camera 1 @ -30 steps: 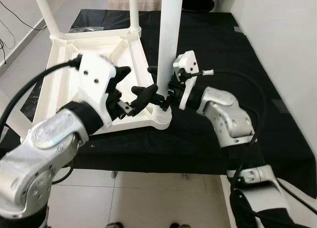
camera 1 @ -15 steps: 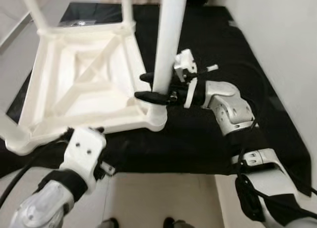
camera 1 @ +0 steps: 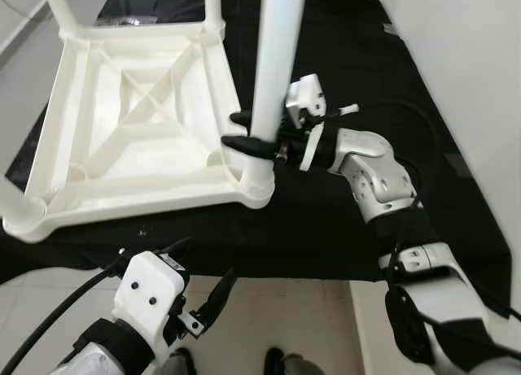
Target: Building children table
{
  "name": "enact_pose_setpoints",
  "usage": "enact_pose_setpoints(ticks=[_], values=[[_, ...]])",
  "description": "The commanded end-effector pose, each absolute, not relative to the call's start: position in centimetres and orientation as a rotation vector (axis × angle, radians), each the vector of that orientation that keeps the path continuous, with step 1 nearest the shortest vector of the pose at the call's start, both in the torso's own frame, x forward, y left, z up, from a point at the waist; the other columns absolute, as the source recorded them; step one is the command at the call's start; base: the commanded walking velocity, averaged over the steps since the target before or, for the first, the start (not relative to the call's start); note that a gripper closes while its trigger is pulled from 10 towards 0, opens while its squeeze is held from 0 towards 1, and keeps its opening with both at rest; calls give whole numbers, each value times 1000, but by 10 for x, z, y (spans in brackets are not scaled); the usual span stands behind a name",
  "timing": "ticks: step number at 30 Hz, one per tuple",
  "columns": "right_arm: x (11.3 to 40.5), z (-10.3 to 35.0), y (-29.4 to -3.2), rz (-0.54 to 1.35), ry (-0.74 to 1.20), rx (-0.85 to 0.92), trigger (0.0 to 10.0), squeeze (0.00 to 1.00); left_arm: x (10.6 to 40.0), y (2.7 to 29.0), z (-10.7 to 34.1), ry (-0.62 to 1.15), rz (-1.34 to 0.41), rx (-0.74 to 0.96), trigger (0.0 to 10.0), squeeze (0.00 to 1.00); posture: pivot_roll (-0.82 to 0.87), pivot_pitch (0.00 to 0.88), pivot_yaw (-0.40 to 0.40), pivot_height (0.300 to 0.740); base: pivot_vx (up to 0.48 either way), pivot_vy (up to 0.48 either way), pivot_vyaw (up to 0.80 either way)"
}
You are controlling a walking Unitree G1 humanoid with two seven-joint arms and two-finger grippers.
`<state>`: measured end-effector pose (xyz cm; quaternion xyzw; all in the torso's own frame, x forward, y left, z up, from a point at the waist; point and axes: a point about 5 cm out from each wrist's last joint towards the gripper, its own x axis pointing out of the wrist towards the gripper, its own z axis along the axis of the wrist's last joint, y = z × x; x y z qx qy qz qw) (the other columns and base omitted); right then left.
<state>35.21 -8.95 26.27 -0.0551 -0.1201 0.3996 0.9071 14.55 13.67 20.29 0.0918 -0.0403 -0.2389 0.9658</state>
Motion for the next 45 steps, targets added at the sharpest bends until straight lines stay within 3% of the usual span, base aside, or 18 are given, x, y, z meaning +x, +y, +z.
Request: enact_pose_setpoints(ticks=[1, 4, 15, 16, 18, 19, 24, 28, 29, 30, 31, 42, 43, 44, 45], values=[[350, 208, -135, 323, 56, -170, 0, 0, 143, 136, 204, -103, -483, 192, 10000, 0, 69, 327, -145, 740, 0, 0, 0], [334, 205, -132, 229, 71, -141, 0, 0, 145, 137, 205, -110, -477, 202, 10000, 0, 44, 307, -109, 740, 0, 0, 0], [334, 217, -122, 252, 23, -108, 235, 0, 153, 136, 199, -138, -482, 194, 10000, 0, 27, 269, -106, 740, 0, 0, 0], [332, 217, -118, 275, 20, -95, 10000, 0, 153, 137, 198, -142, -478, 195, 10000, 0, 22, 263, -107, 740, 0, 0, 0], [326, 220, -110, 310, 1, -69, 10000, 0, 154, 137, 198, -146, -475, 197, 10000, 0, 22, 263, -107, 740, 0, 0, 0], [317, 230, -93, 430, -55, -1, 10000, 1000, 155, 137, 197, -150, -472, 198, 10000, 0, 10, 250, -107, 740, 0, 0, 0], [312, 245, -80, 595, -127, 48, 10000, 1000, 156, 137, 195, -151, -471, 201, 10000, 0, 9, 250, -104, 740, 0, 0, 0], [319, 263, -79, 929, -223, 33, 10000, 969, 157, 137, 193, -155, -472, 202, 10000, 0, 8, 243, -97, 740, 0, 0, 0], [319, 263, -79, 929, -223, 33, 10000, 969, 157, 137, 193, -155, -472, 202, 10000, 0, 8, 243, -97, 740, 0, 0, 0], [321, 266, -81, 998, -237, 8, 10000, 333, 158, 137, 192, -155, -472, 202, 10000, 0, 13, 242, -95, 740, 0, 0, 0], [325, 266, -84, 1054, -235, -17, 10000, 0, 157, 137, 192, -155, -471, 202, 10000, 0, 18, 245, -96, 740, 0, 0, 0], [333, 269, -82, 1399, -211, -53, 10000, 0, 152, 136, 192, -155, -466, 201, 10000, 0, 38, 261, -92, 740, 0, 0, 0], [334, 271, -80, 1439, -212, -40, 3882, 0, 151, 136, 192, -154, -467, 200, 10000, 0, 39, 262, -91, 740, 0, 0, 0], [334, 271, -80, 1439, -212, -40, 3882, 0, 151, 136, 192, -154, -467, 200, 10000, 0, 39, 262, -91, 740, 0, 0, 0], [335, 272, -79, 1478, -216, -30, 275, 0, 150, 136, 192, -154, -467, 199, 10000, 0, 43, 266, -90, 740, 0, 0, 0]])
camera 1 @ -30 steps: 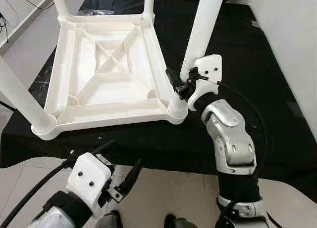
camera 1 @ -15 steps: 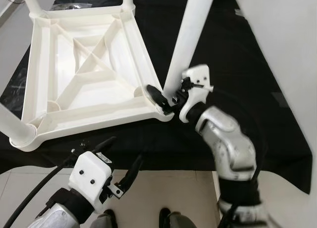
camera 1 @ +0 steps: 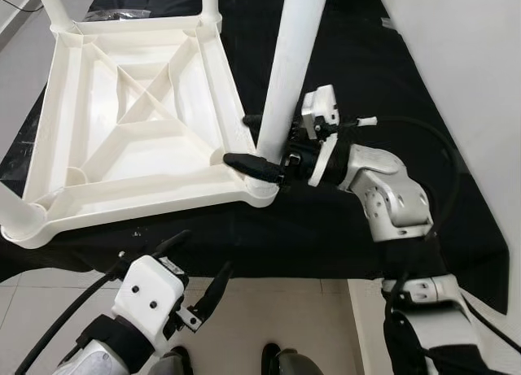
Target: Building children table
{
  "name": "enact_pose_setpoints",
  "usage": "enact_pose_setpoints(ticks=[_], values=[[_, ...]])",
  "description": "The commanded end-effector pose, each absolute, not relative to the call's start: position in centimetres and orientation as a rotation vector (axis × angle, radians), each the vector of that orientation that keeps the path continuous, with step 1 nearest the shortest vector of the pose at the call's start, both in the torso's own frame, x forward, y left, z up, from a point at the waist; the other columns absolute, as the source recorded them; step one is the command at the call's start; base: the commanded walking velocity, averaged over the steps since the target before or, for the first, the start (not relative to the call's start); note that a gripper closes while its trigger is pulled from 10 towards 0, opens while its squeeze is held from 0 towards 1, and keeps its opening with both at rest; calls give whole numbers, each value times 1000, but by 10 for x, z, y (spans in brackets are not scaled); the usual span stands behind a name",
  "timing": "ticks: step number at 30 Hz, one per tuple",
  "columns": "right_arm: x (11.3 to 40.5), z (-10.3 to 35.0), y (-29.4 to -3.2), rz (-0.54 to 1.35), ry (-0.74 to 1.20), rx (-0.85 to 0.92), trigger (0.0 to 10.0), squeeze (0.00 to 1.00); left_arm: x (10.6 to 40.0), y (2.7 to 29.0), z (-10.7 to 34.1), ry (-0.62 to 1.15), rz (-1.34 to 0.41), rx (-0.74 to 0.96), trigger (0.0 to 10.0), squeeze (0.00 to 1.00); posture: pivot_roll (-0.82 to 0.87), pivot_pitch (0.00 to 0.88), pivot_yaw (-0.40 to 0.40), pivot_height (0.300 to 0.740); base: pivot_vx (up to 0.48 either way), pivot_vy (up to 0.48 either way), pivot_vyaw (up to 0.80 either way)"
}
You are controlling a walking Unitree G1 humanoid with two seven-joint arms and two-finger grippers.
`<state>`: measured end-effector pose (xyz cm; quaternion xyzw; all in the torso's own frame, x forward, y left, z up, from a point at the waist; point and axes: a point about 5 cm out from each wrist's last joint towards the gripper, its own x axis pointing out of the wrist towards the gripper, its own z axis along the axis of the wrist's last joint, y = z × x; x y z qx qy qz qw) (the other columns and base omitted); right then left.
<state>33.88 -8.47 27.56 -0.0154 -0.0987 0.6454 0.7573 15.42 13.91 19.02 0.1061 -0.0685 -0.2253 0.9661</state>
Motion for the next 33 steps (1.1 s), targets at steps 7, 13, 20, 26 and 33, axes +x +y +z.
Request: enact_pose_setpoints(ticks=[7, 13, 20, 26, 33], values=[[341, 272, -79, 1532, -231, -41, 0, 0, 147, 136, 193, -154, -469, 196, 10000, 0, 42, 270, -88, 740, 0, 0, 0], [341, 266, -84, 1429, -245, -75, 0, 0, 147, 135, 192, -154, -471, 194, 10000, 0, 36, 263, -88, 740, 0, 0, 0], [334, 246, -87, 970, -172, -39, 0, 0, 148, 135, 191, -155, -473, 193, 10000, 0, 26, 254, -102, 740, 0, 0, 0], [282, 195, -78, 407, -2, -75, 0, 0, 156, 137, 189, -163, -471, 199, 10000, 0, -8, 234, -84, 740, 0, 0, 0], [293, 196, -73, 414, -19, -75, 0, 0, 160, 137, 188, -170, -469, 202, 10000, 0, 2, 212, -88, 740, 0, 0, 0]])
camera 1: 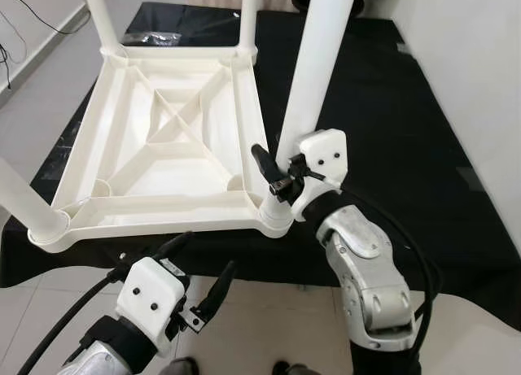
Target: Building children table
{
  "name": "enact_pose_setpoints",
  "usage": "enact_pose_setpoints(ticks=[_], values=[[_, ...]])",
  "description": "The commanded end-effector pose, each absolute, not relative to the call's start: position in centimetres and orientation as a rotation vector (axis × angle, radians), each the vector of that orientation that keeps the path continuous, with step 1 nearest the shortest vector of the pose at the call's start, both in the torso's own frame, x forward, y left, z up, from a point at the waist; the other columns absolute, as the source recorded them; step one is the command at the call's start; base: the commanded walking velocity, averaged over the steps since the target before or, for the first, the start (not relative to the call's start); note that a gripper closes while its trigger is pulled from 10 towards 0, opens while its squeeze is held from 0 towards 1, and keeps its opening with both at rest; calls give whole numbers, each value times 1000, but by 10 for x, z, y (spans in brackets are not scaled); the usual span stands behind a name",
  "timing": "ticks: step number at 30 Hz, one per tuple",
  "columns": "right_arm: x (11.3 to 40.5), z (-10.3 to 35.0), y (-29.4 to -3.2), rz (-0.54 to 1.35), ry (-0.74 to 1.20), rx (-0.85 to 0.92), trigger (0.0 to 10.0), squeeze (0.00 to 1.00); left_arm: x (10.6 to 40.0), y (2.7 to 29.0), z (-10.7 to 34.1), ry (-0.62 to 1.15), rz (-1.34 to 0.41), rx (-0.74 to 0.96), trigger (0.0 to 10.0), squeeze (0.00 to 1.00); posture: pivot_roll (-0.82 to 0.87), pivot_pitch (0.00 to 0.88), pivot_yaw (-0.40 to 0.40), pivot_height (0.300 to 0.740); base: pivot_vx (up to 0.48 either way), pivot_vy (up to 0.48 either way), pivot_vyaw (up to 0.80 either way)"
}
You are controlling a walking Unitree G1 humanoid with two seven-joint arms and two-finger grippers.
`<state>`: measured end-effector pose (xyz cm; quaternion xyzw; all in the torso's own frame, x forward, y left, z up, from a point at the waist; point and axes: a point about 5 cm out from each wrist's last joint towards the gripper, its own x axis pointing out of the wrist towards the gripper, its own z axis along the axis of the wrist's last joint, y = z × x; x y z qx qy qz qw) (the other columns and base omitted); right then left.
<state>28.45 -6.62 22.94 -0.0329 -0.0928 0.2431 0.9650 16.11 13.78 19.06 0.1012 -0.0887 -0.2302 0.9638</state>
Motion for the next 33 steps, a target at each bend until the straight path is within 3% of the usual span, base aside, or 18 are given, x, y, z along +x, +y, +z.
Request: enact_pose_setpoints(ticks=[1, 3, 4, 5, 6, 7, 16, 17, 18, 19, 24, 27, 28, 33], values=[[294, 198, -72, 408, -24, -76, 7216, 0, 161, 138, 187, -173, -465, 205, 10000, 0, 1, 209, -88, 740, 0, 0, 0], [294, 198, -72, 408, -24, -76, 7216, 0, 161, 138, 187, -173, -465, 205, 10000, 0, 1, 209, -88, 740, 0, 0, 0], [294, 200, -71, 389, -25, -83, 10000, 0, 161, 138, 187, -176, -461, 207, 10000, 0, 1, 206, -89, 740, 0, 0, 0], [294, 200, -71, 389, -25, -83, 10000, 0, 161, 138, 187, -176, -461, 207, 10000, 0, 1, 206, -89, 740, 0, 0, 0], [291, 203, -67, 411, -29, -76, 10000, 773, 162, 138, 187, -179, -460, 208, 10000, 0, 4, 205, -92, 740, 0, 0, 0], [289, 206, -64, 444, -41, -68, 10000, 1000, 163, 138, 187, -180, -460, 209, 10000, 0, 4, 205, -95, 740, 0, 0, 0], [315, 235, -70, 863, -171, -88, 10000, 1000, 163, 135, 187, -193, -457, 206, 10000, 0, 11, 202, -110, 740, 0, 0, 0], [317, 241, -70, 953, -187, -110, 10000, 906, 163, 134, 188, -194, -457, 205, 10000, 0, 13, 203, -111, 740, 0, 0, 0], [318, 244, -70, 1011, -194, -123, 10000, 906, 163, 134, 188, -195, -457, 204, 10000, 0, 13, 203, -111, 740, 0, 0, 0], [319, 248, -71, 1074, -208, -138, 10000, 0, 162, 133, 188, -195, -457, 204, 10000, 0, 15, 207, -111, 740, 0, 0, 0], [324, 253, -72, 1172, -202, -149, 10000, 0, 161, 133, 188, -196, -457, 202, 10000, 0, 17, 210, -113, 740, 0, 0, 0], [328, 258, -73, 1282, -201, -144, 10000, 0, 159, 132, 189, -196, -458, 201, 10000, 0, 27, 217, -116, 740, 0, 0, 0], [331, 264, -73, 1413, -196, -115, 10000, 0, 158, 132, 190, -195, -458, 201, 10000, 0, 55, 237, -111, 740, 0, 0, 0], [334, 267, -72, 1523, -185, -123, 10000, 0, 156, 133, 192, -195, -458, 201, 10000, 0, 82, 249, -106, 740, 0, 0, 0]])
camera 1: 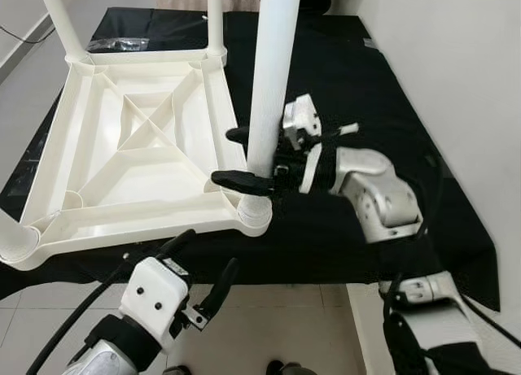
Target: Building children table
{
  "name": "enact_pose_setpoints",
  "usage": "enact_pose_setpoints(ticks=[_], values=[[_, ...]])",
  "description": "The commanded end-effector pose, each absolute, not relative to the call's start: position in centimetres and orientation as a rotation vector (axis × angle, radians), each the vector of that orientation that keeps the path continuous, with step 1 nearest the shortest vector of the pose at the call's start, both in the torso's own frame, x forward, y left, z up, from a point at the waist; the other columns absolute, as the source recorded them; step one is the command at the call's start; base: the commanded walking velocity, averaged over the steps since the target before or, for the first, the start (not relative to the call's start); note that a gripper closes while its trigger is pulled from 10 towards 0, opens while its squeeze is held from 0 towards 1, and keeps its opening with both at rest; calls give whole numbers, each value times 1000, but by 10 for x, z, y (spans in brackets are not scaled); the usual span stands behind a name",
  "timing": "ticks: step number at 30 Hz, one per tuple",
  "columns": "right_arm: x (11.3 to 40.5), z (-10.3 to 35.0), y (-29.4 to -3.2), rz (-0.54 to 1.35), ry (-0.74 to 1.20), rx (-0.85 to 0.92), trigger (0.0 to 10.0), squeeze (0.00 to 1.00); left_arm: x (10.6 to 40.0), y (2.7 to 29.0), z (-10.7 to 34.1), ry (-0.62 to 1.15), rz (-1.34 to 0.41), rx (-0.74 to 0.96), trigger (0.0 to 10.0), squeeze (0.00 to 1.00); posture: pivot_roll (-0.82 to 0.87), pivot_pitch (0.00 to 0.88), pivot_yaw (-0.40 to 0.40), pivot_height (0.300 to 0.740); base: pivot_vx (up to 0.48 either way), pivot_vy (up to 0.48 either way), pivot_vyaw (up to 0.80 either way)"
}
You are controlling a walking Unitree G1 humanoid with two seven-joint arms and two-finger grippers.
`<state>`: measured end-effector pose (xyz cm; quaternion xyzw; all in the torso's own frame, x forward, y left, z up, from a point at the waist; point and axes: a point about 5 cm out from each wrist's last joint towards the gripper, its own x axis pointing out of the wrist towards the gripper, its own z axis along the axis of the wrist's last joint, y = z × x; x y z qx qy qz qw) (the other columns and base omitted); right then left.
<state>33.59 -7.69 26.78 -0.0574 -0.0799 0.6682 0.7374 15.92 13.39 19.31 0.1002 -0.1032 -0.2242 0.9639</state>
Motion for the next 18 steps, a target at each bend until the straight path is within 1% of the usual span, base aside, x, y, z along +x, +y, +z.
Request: enact_pose_setpoints(ticks=[1, 2, 3, 4, 5, 6, 7, 18], values=[[335, 267, -72, 1557, -179, -129, 10000, 0, 156, 133, 192, -194, -458, 202, 10000, 0, 82, 249, -106, 740, 0, 0, 0], [335, 267, -72, 1557, -179, -129, 10000, 0, 156, 133, 192, -194, -458, 202, 10000, 0, 82, 249, -106, 740, 0, 0, 0], [335, 267, -72, 1602, -167, -131, 9490, 0, 155, 133, 193, -192, -459, 202, 10000, 0, 89, 253, -108, 740, 0, 0, 0], [335, 267, -72, 1602, -167, -131, 9490, 0, 155, 133, 193, -192, -459, 202, 10000, 0, 89, 253, -108, 740, 0, 0, 0], [335, 267, -72, 1642, -155, -134, 7647, 0, 155, 133, 193, -191, -458, 202, 10000, 0, 98, 256, -108, 740, 0, 0, 0], [335, 267, -72, 1667, -148, -134, 7647, 0, 154, 133, 193, -191, -458, 202, 10000, 0, 98, 256, -108, 740, 0, 0, 0], [337, 267, -71, 1692, -145, -132, 0, 0, 153, 133, 193, -190, -456, 203, 10000, 0, 100, 258, -107, 740, 0, 0, 0], [343, 264, -73, 1747, -127, -141, 0, 0, 151, 132, 194, -185, -456, 202, 10000, 0, 100, 263, -111, 740, 0, 0, 0]])
